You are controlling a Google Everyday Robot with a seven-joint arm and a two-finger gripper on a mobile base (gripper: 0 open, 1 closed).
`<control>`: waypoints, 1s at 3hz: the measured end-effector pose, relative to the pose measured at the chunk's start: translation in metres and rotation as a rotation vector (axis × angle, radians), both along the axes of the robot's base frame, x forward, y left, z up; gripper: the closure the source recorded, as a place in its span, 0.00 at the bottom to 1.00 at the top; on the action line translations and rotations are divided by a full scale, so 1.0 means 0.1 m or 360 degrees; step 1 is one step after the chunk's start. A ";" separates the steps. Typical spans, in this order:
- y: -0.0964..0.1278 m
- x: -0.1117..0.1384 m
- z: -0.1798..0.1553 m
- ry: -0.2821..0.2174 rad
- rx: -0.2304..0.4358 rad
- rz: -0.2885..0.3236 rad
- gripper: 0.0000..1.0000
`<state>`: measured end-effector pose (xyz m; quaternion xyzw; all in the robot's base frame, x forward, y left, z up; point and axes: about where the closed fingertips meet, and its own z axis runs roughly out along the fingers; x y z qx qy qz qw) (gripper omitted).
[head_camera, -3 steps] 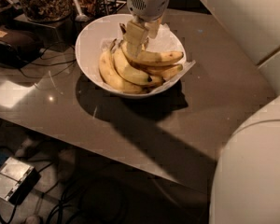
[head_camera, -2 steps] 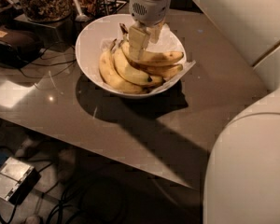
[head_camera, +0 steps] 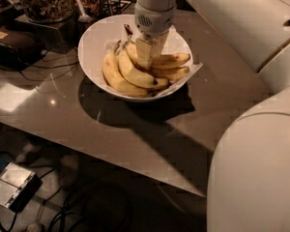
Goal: Pick banana from white bowl
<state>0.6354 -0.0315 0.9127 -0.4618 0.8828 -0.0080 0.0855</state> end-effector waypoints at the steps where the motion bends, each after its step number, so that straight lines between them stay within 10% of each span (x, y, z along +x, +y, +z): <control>1: -0.01 -0.05 -0.08 0.0008 -0.0025 0.0007 0.83; 3: 0.01 -0.14 0.13 -0.0026 0.0094 0.0128 1.00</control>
Offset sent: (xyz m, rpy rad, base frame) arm -0.0040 -0.0005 -0.0071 -0.0137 0.0040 0.0041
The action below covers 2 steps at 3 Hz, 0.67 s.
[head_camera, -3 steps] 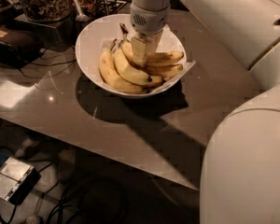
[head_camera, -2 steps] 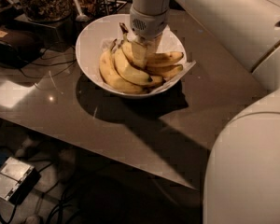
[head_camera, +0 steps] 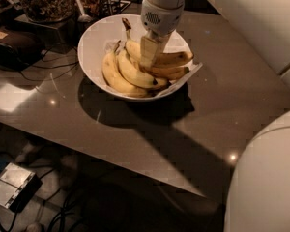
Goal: Pick banana from white bowl
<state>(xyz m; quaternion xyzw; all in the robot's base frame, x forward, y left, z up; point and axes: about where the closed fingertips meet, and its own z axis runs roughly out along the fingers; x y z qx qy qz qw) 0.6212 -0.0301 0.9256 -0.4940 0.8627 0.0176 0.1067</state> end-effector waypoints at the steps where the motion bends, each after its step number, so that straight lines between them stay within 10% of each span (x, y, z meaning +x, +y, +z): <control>1: -0.17 -0.24 0.25 -0.0003 0.0146 0.0242 1.00; 2: -0.39 -0.41 0.37 -0.0003 0.0238 0.0377 1.00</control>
Offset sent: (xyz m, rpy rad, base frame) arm -0.0826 -0.0843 0.0516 0.1954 0.0677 0.3582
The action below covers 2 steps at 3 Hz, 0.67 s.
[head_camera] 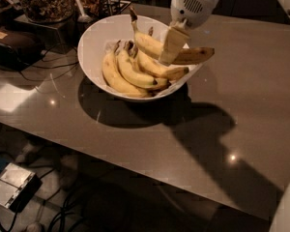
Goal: Pick banana from white bowl
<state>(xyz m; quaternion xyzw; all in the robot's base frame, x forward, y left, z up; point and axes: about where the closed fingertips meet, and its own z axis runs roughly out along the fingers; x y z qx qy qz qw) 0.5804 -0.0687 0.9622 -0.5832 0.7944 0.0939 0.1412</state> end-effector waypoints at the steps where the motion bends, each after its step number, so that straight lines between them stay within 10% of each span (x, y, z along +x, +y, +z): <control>1: -0.28 -0.16 0.09 -0.0015 0.0041 0.0063 1.00; 2: -0.56 -0.32 0.12 -0.0008 0.0036 0.0044 1.00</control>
Offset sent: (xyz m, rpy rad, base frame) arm -0.0811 -0.1068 0.0108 -0.0325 0.1067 0.0371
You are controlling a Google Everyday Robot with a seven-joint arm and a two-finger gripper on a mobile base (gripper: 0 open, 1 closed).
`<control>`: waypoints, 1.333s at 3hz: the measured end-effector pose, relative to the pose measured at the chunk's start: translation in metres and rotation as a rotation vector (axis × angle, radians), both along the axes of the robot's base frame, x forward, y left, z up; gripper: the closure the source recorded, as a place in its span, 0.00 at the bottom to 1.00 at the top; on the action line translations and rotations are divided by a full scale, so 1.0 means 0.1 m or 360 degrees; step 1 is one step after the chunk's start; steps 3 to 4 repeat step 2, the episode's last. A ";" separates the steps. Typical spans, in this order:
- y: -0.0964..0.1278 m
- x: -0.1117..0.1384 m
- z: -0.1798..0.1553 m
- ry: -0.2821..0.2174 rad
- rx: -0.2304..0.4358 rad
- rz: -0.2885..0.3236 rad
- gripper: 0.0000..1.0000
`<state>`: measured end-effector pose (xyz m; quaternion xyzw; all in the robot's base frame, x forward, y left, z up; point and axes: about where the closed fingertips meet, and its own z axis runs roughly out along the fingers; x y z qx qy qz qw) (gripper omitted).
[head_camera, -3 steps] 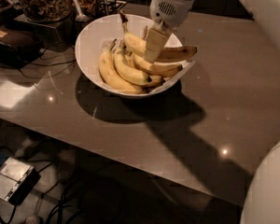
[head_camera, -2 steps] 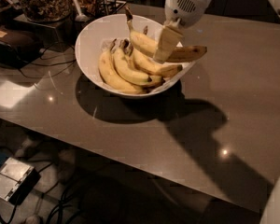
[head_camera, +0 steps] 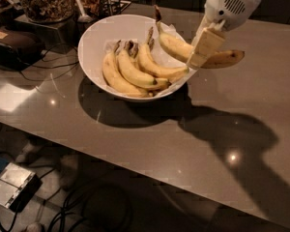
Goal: Pick banana from white bowl
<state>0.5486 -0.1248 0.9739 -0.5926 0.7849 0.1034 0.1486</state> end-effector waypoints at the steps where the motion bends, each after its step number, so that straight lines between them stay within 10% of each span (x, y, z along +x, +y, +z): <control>1: -0.22 -0.22 0.02 0.0017 -0.0008 -0.0062 1.00; 4: -0.16 -0.11 0.03 -0.0035 0.0015 -0.0071 1.00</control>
Offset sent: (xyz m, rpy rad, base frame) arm -0.0164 -0.0172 0.0018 -0.0030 0.0068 -0.0301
